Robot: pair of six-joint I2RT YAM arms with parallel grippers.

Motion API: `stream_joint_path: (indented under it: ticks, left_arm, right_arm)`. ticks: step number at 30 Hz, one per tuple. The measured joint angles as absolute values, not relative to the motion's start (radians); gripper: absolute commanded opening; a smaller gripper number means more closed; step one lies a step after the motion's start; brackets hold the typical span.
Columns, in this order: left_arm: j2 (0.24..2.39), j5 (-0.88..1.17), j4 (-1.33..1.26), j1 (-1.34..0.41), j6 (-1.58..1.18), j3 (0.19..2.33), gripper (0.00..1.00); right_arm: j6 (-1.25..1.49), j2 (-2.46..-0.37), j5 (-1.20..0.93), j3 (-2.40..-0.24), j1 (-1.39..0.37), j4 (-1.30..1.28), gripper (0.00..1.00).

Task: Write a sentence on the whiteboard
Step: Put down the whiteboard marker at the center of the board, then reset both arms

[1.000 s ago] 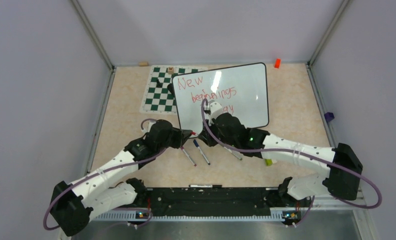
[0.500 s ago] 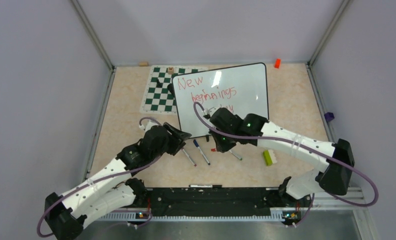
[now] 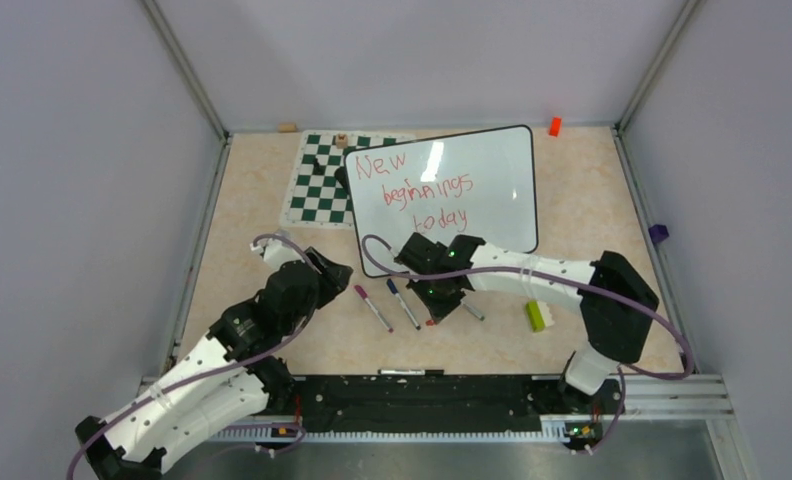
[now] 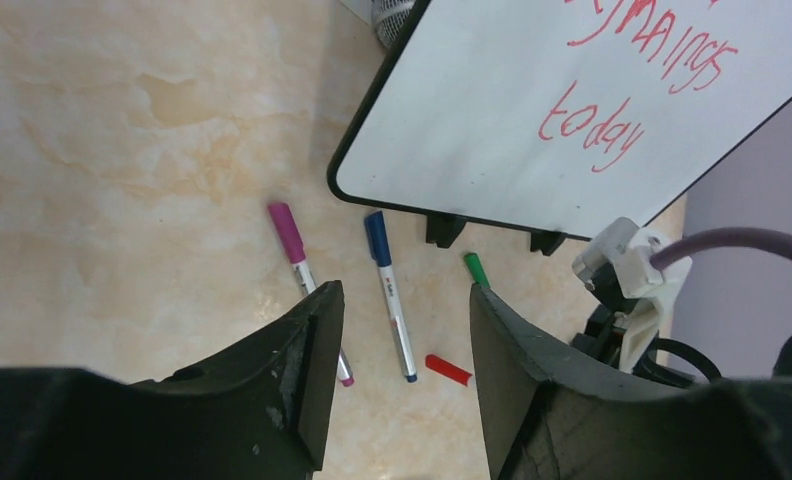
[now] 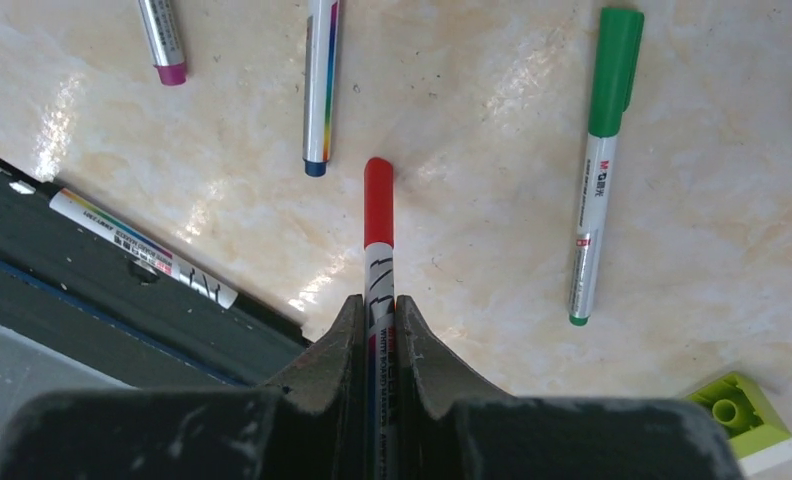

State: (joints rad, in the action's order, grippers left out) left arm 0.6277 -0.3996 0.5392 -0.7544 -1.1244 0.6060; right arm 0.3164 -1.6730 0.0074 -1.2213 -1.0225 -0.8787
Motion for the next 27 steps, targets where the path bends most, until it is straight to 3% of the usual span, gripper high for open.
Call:
stream_joint_path:
  ticks: [6, 9, 10, 11, 12, 13, 14, 18, 27]
  left_arm:
    - [0.556, -0.487, 0.554, -0.754, -1.074, 0.595, 0.50]
    - [0.503, -0.522, 0.517, -0.754, -1.036, 0.544, 0.57]
    - [0.482, -0.527, 0.495, -0.754, -1.013, 0.519, 0.58]
    - [0.461, -0.529, 0.468, -0.754, -0.985, 0.493, 0.61]
    - [0.440, -0.528, 0.444, -0.754, -0.956, 0.467, 0.64]
    - [0.417, -0.528, 0.419, -0.754, -0.925, 0.443, 0.68]
    - [0.410, -0.528, 0.411, -0.754, -0.917, 0.436, 0.74]
    - [0.369, -0.538, 0.336, -0.754, -0.796, 0.405, 0.98]
    - [0.409, -0.601, 0.223, -0.754, -0.603, 0.394, 0.99]
  right_arm:
    - [0.319, -1.536, 0.046, -1.114, -1.016, -0.802, 0.00]
    - [0.334, -1.427, 0.087, -1.041, -1.014, -0.712, 0.00]
    - [0.337, -1.397, 0.100, -1.012, -1.013, -0.677, 0.05]
    - [0.342, -1.363, 0.113, -0.973, -1.013, -0.630, 0.19]
    - [0.347, -1.329, 0.123, -0.928, -1.011, -0.583, 0.40]
    - [0.352, -1.307, 0.131, -0.894, -1.011, -0.543, 0.74]
    - [0.363, -1.290, 0.137, -0.863, -1.011, -0.508, 0.95]
    - [0.388, -1.229, 0.182, -0.763, -1.005, -0.379, 0.99]
    - [0.408, -0.853, 0.364, -0.637, -0.870, -0.276, 0.96]
